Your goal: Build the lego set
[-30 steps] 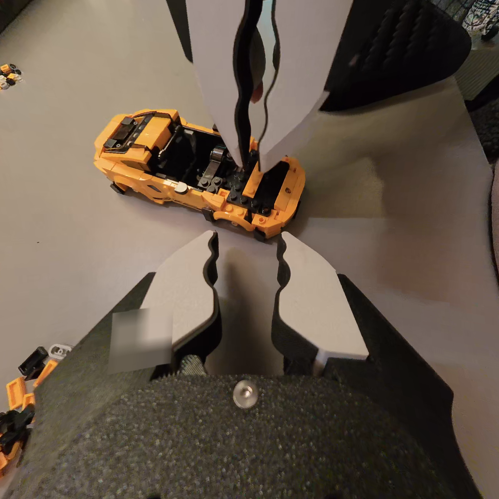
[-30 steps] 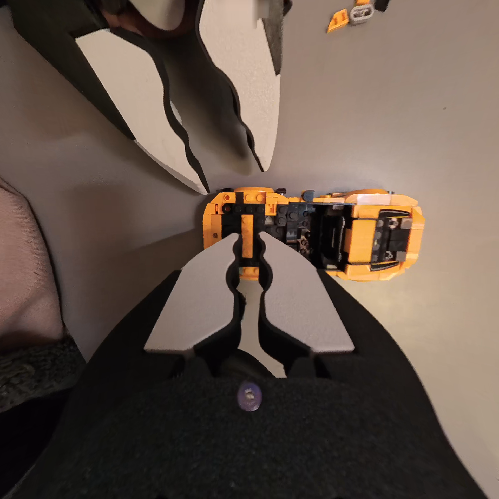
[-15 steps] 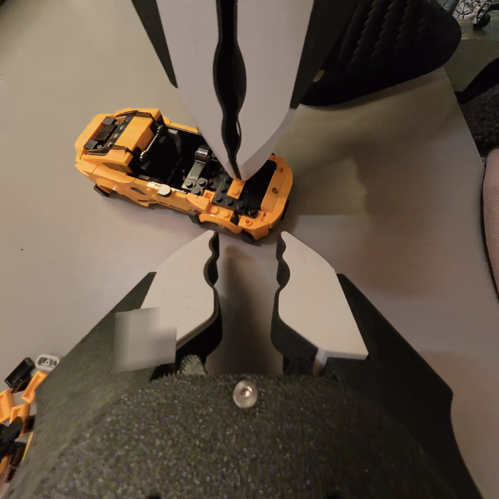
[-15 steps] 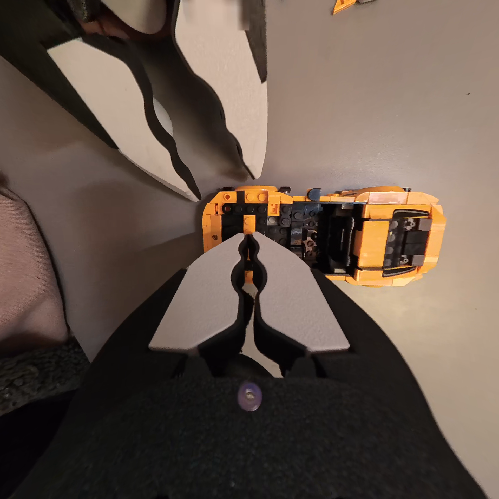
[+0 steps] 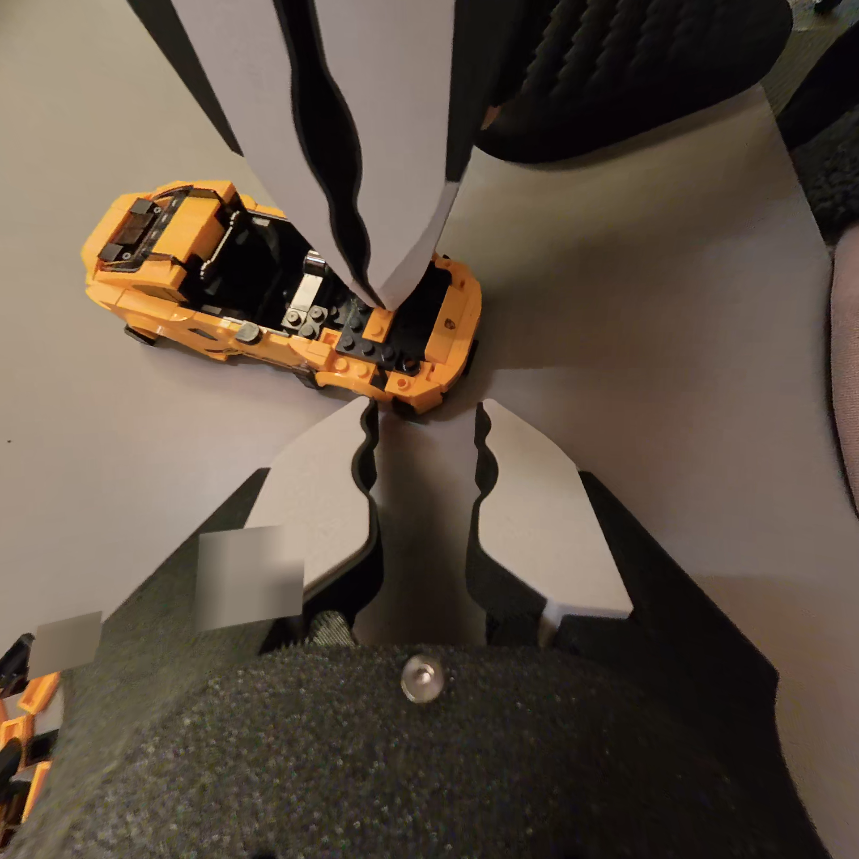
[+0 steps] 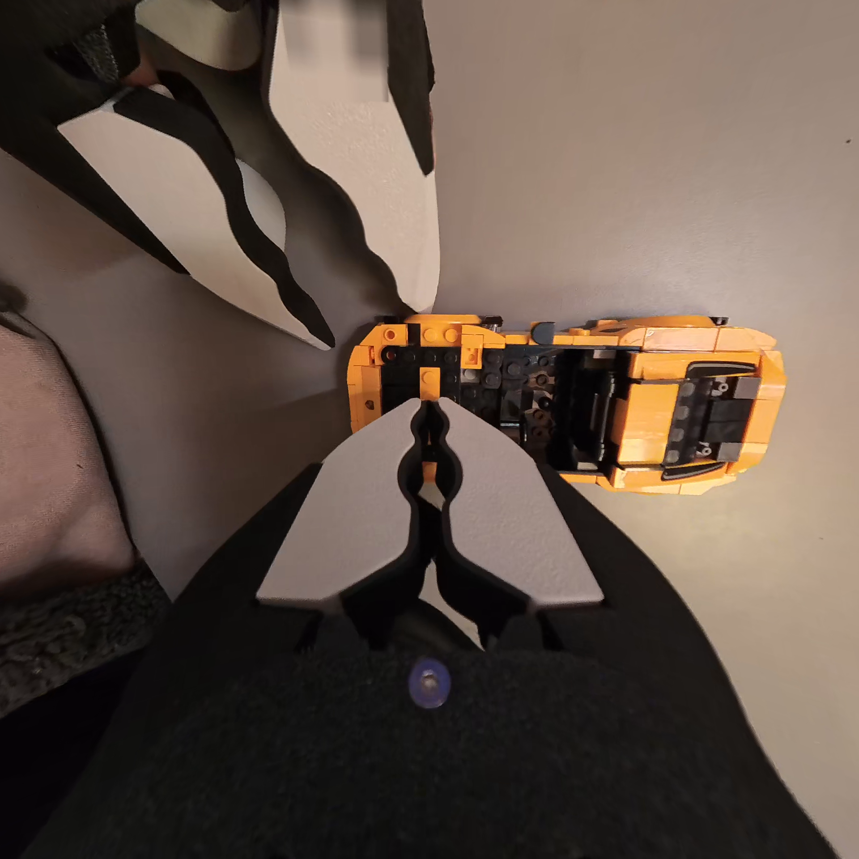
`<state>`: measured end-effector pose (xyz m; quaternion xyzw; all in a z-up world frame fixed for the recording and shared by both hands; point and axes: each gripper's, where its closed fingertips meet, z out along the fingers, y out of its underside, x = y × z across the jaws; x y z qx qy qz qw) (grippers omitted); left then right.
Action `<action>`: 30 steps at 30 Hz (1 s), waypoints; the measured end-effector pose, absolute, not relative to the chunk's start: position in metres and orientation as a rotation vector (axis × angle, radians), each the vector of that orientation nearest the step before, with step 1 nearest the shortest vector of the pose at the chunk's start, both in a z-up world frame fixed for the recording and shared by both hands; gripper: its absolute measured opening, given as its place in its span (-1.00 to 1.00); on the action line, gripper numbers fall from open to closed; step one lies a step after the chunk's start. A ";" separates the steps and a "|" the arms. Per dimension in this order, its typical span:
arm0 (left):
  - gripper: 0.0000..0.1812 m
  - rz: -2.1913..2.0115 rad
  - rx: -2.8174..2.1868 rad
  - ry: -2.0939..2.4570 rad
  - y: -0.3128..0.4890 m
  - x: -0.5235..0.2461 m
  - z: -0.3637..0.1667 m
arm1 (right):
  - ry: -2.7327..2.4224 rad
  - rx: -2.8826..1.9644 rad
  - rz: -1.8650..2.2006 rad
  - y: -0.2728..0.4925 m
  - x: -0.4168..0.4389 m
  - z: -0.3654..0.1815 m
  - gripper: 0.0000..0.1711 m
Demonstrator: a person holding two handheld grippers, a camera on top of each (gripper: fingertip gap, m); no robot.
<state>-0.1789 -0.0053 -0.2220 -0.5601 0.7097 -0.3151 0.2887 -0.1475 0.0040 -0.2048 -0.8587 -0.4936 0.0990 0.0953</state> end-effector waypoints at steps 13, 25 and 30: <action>-0.05 -0.862 -1.751 1.514 0.013 -0.172 -0.197 | -1.559 -1.965 0.218 0.051 -0.106 -0.146 -0.17; -0.06 -0.481 -2.047 1.414 0.007 -0.148 -0.227 | -2.140 -1.764 0.384 0.086 -0.091 -0.226 0.07; -0.09 -0.522 -1.900 1.835 0.009 -0.182 -0.227 | -1.889 -1.960 0.482 0.068 -0.091 -0.220 -0.12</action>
